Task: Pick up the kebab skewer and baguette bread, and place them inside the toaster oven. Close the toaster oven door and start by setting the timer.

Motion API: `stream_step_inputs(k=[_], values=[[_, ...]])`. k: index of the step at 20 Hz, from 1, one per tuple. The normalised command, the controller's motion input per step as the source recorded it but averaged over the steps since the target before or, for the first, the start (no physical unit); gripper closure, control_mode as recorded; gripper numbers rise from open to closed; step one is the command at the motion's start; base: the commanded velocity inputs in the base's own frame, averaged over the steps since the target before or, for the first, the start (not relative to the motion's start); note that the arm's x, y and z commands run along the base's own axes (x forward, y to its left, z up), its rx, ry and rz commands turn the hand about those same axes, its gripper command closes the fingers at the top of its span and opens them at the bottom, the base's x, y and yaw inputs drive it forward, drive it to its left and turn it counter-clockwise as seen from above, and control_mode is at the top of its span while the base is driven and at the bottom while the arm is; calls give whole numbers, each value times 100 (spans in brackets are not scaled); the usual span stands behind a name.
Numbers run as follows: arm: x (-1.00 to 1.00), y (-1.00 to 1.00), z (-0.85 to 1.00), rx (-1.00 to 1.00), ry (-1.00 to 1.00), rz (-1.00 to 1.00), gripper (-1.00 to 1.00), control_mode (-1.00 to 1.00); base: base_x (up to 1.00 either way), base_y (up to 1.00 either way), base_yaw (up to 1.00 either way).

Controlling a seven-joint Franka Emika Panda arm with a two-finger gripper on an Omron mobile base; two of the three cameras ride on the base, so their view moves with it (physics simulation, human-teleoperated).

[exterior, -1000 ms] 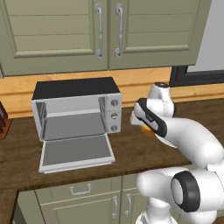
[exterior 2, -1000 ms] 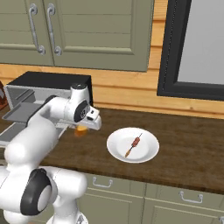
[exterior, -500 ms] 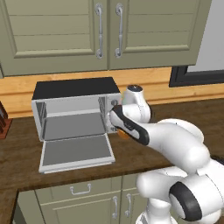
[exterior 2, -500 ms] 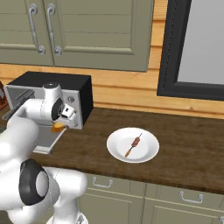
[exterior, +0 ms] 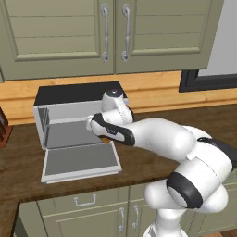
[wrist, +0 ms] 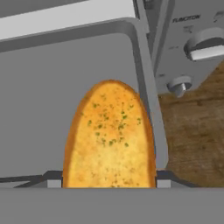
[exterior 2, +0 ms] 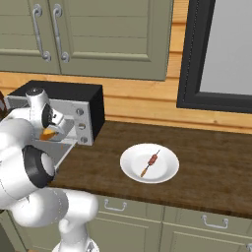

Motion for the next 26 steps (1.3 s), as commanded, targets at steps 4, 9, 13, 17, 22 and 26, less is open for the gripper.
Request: stream_step_inputs(k=[4,9,13,17,22,26], values=[[45,60,0,0,-1,0,100,-100,0,0,0],[58,7,-7,0,0,0,100,-100,0,0,0],[32,0,-36,0,0,0,100,-100,0,0,0],[0,0,-43,0,0,0,100,-100,0,0,0],[0,0,-26,0,0,0,100,-100,0,0,0],[0,0,-18,0,0,0,100,-100,0,0,0]])
